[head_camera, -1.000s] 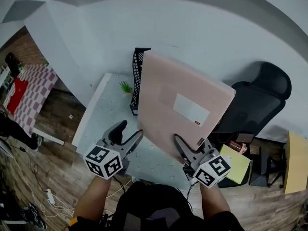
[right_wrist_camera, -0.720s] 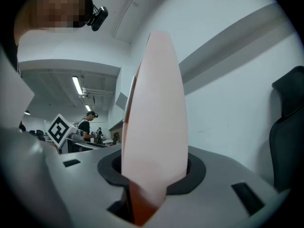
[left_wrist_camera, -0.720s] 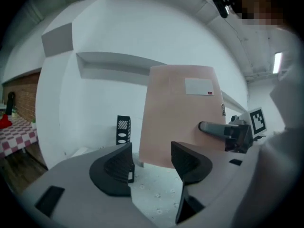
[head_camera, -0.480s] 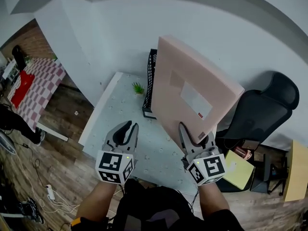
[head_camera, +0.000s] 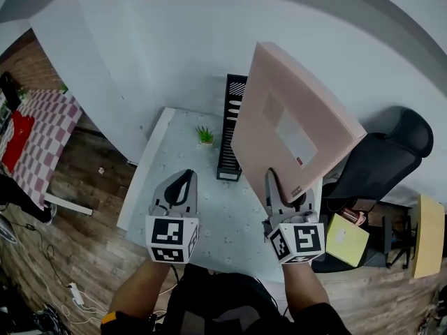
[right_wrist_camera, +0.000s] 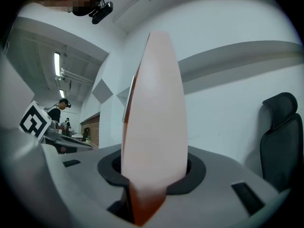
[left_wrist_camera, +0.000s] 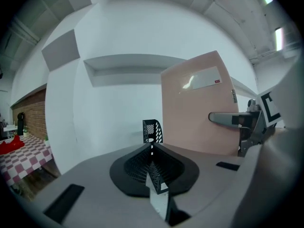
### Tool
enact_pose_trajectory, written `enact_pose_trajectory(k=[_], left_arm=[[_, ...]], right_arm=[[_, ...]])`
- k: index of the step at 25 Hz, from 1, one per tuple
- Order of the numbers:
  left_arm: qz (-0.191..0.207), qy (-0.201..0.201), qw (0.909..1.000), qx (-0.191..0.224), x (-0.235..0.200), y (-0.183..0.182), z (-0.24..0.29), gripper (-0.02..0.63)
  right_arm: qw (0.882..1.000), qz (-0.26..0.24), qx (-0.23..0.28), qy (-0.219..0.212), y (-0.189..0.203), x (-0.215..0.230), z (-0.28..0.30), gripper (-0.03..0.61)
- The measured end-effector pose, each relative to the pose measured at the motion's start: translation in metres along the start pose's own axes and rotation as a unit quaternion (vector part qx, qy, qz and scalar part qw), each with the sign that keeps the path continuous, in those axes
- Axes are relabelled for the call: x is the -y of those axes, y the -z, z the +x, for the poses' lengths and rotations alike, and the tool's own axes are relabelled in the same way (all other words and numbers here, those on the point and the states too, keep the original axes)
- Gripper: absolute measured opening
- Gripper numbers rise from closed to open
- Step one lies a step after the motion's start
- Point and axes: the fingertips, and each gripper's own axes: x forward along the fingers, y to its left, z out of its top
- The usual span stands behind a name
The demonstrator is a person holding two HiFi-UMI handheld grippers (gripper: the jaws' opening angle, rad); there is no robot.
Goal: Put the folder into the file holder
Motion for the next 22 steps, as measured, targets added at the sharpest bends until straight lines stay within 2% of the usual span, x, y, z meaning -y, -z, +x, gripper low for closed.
enact_pose_trajectory(k=[9, 22], left_arm=[[0.010, 0.051, 0.9987, -0.006, -0.056, 0.001, 0.051, 0.020], [0.012, 0.110, 0.9932, -0.036, -0.087, 0.036, 0.103, 0.018]], right_arm=[[0.996, -0.016, 0.014, 0.087, -0.001, -0.017, 0.058, 0.163], [0.985, -0.030, 0.029, 0.167, 0.021, -0.024, 0.119, 0.161]])
